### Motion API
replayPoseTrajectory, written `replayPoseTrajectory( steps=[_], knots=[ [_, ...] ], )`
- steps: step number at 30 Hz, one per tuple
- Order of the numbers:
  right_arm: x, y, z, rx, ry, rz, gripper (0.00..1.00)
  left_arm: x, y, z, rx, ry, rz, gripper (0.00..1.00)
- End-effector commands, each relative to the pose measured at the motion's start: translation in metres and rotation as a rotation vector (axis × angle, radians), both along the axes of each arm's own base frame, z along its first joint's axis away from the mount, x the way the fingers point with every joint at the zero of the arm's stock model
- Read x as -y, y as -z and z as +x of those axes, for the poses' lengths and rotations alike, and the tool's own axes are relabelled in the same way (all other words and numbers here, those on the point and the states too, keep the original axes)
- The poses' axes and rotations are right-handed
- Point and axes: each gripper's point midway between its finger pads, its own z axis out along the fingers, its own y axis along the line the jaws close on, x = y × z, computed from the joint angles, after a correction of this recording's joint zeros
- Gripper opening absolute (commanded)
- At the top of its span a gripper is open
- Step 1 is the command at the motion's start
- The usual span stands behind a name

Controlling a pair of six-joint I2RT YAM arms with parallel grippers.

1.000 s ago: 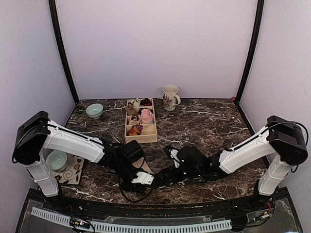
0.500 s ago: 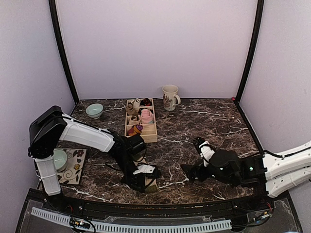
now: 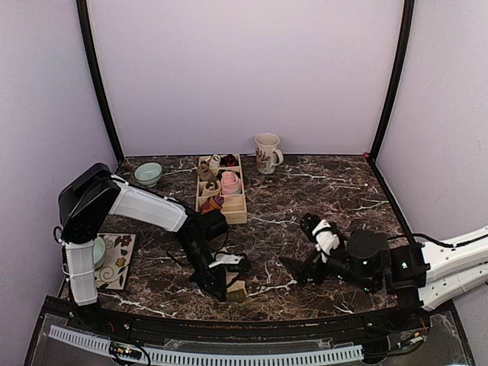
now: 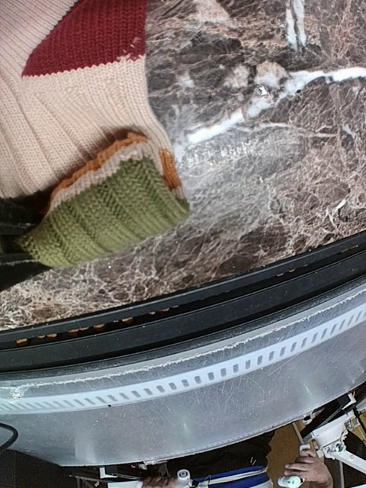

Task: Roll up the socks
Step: Pick up the sock from the center of the board.

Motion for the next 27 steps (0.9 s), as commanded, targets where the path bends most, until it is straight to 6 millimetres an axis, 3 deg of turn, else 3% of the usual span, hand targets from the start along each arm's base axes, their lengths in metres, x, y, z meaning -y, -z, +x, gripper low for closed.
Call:
replayPoseTrajectory(
  steps=[1,5,8,12,17,27],
  knots=[
    [-0.039,0.022,-0.054,0.07,-0.313,-0.203,0.96,-0.036,0.036,-0.007,0.006,0.035,0.202,0.0],
    [-0.064,0.047,-0.09,0.069,-0.526,-0.315,0.77,-0.04,0.043,-0.008,-0.001,0.061,0.224,0.0],
    [-0.086,0.059,-0.102,0.089,-0.624,-0.38,0.72,-0.04,0.046,-0.009,-0.019,0.067,0.237,0.0],
    [-0.111,0.068,-0.107,0.173,-0.696,-0.403,0.69,-0.034,0.041,-0.008,-0.036,0.064,0.222,0.0],
    [-0.137,0.095,-0.111,0.237,-0.783,-0.464,0.61,-0.029,0.038,-0.007,-0.05,0.067,0.208,0.0],
    [-0.17,0.122,-0.089,0.242,-0.801,-0.429,0.52,-0.023,0.036,-0.009,-0.117,0.068,0.207,0.0]
  ],
)
